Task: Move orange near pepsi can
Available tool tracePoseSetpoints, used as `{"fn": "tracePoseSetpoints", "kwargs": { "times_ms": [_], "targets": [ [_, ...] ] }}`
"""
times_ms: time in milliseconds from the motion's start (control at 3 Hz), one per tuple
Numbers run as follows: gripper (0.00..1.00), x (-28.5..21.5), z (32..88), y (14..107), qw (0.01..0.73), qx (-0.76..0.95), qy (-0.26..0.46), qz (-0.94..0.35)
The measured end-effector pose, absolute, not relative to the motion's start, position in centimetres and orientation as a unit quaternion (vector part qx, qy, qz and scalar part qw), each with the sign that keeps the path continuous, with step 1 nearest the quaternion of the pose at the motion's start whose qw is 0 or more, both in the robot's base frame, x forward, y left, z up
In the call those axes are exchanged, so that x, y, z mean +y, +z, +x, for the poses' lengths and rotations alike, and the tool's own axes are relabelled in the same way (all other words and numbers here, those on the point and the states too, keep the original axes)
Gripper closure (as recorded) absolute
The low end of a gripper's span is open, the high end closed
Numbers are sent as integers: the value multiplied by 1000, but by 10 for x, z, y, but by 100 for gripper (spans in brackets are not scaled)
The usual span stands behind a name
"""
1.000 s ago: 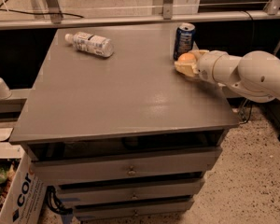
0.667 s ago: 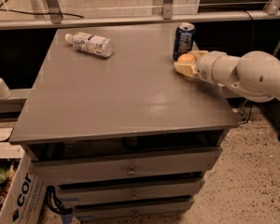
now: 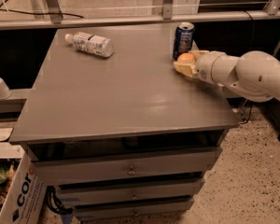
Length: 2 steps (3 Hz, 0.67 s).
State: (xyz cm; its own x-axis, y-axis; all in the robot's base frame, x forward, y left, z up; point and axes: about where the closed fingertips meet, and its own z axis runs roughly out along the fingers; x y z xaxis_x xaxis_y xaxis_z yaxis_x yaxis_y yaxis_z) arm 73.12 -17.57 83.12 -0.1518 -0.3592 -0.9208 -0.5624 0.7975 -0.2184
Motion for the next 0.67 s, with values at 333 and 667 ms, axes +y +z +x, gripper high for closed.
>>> {"fn": "tracePoseSetpoints", "kwargs": {
  "times_ms": [333, 667],
  "targets": [
    [0, -177, 732, 832, 575, 754, 87, -305],
    [0, -178, 731, 833, 576, 754, 86, -304]
  ]
}}
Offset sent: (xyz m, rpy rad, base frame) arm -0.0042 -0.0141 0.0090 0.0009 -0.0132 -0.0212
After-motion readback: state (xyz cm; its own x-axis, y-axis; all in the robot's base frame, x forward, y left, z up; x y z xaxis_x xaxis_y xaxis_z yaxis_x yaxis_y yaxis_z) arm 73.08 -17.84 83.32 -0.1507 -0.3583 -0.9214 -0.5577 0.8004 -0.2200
